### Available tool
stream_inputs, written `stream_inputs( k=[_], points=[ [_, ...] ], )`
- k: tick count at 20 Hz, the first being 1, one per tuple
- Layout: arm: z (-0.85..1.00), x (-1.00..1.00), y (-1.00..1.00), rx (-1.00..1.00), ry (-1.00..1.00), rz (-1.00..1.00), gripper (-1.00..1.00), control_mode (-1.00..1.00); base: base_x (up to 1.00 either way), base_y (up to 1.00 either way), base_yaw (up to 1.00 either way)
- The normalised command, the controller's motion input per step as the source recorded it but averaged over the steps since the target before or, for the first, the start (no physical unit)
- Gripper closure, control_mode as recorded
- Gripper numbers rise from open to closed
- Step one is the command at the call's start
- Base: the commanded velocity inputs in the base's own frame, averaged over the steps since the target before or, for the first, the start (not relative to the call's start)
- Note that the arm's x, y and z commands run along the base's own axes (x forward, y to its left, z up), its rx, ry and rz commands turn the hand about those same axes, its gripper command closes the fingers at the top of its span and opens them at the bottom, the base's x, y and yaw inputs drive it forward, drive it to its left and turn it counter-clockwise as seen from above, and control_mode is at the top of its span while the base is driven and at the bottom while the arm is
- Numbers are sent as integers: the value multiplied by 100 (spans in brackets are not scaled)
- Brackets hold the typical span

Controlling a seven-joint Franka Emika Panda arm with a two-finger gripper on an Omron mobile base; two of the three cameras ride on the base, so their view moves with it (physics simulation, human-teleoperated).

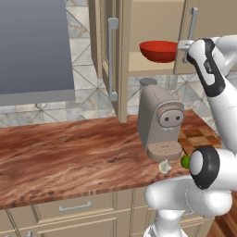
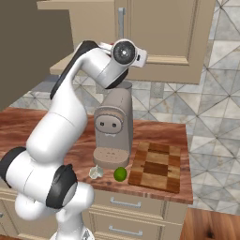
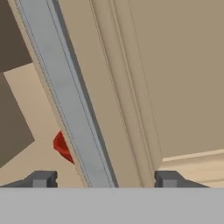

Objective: Open the cabinet. Place the bowl and condiment on the counter. Then place the lime and garlic on the cutting board.

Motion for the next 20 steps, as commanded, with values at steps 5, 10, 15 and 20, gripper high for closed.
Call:
stream_inputs(
  k=[5,10,15,20],
  points=[
    [-14,39,-11,0,0,0,-100,-100,0,0,0],
    [-21,53,0,0,0,0,100,-100,0,0,0],
    [-29,41,-7,0,-3,-2,100,-100,0,0,0],
    [-23,16,-24,-1,-7,-21,100,-100,0,0,0]
  ],
)
